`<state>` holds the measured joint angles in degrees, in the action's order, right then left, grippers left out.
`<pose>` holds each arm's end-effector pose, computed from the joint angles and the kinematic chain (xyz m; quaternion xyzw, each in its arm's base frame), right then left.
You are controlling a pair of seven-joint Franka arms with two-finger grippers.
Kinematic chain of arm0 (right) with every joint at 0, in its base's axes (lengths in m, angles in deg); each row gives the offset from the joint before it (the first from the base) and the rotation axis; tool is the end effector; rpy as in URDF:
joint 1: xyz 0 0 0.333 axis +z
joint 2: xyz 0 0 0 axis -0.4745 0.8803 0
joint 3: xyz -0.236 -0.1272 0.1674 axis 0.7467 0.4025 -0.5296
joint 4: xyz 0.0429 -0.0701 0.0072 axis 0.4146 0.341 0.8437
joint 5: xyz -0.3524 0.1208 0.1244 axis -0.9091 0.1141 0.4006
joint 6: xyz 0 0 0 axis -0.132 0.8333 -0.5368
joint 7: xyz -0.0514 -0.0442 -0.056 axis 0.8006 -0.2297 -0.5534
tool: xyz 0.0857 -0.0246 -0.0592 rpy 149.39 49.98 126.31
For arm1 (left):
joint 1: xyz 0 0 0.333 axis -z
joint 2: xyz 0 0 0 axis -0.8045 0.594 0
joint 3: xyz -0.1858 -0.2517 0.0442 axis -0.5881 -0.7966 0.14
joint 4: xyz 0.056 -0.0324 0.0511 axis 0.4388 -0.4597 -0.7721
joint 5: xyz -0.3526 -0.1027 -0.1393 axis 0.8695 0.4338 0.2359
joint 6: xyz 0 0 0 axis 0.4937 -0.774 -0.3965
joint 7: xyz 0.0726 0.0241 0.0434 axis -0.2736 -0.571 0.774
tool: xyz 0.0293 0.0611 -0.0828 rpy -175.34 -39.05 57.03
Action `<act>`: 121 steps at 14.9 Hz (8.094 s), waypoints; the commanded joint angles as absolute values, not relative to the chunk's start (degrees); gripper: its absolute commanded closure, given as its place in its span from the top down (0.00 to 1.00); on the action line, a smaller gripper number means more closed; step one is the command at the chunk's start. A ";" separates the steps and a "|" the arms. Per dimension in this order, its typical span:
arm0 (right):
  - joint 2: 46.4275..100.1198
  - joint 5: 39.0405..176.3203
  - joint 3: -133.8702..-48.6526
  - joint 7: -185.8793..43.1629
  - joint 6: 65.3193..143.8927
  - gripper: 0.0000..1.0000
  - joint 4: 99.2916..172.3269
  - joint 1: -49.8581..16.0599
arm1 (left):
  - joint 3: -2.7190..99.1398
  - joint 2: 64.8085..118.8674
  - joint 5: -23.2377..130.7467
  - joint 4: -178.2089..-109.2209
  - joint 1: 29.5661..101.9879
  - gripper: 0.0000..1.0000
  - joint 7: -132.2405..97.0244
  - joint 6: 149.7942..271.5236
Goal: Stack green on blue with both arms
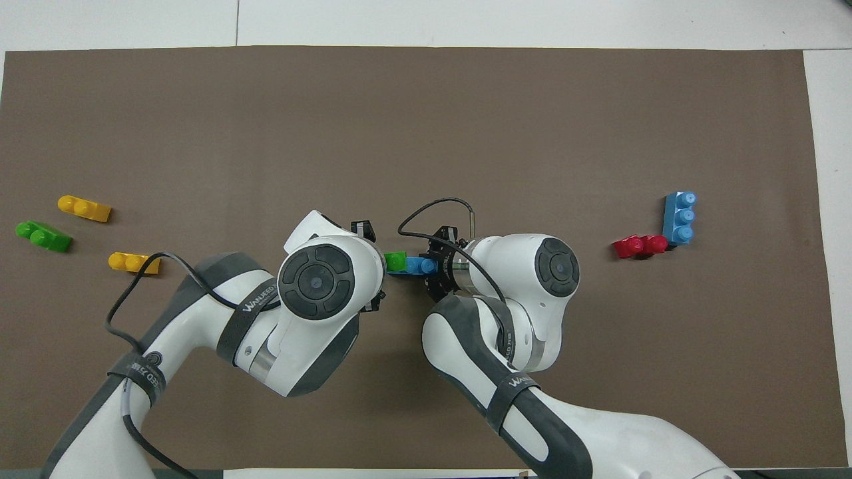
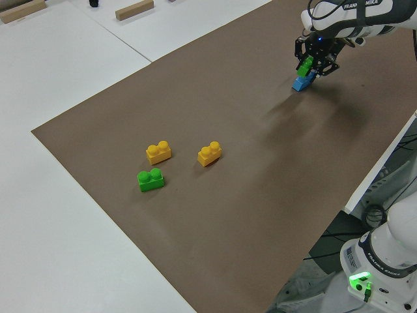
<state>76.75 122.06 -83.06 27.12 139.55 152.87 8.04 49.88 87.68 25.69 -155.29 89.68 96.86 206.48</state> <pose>0.4974 0.3292 0.2788 -0.6692 0.7042 0.1417 0.1902 0.4550 -0.3477 0.3827 0.7017 0.7092 0.0249 0.0641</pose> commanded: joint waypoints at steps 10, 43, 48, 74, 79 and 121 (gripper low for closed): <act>78.06 123.85 -83.36 24.71 142.75 0.00 153.43 9.12 | 50.89 88.98 23.43 -156.51 91.97 0.00 98.26 208.95; 77.97 123.94 -83.36 24.62 141.17 0.52 153.08 6.31 | 51.06 87.23 22.03 -153.87 80.73 1.00 78.25 202.62; 77.27 123.94 -83.27 24.01 138.37 0.56 153.43 2.97 | 51.06 86.44 22.03 -153.87 75.63 1.00 62.34 201.30; 61.81 93.44 -82.74 -21.41 96.79 1.00 140.52 -19.18 | 51.59 80.20 31.25 -140.25 53.83 1.00 -0.59 180.29; 57.94 88.26 -82.74 -35.74 93.36 1.00 140.34 -20.50 | 51.50 78.61 30.73 -137.10 52.24 1.00 -9.48 176.27; 56.00 75.95 -82.83 -63.36 76.13 1.00 127.24 -28.06 | 44.12 80.11 26.42 -126.19 49.17 1.00 -31.91 162.01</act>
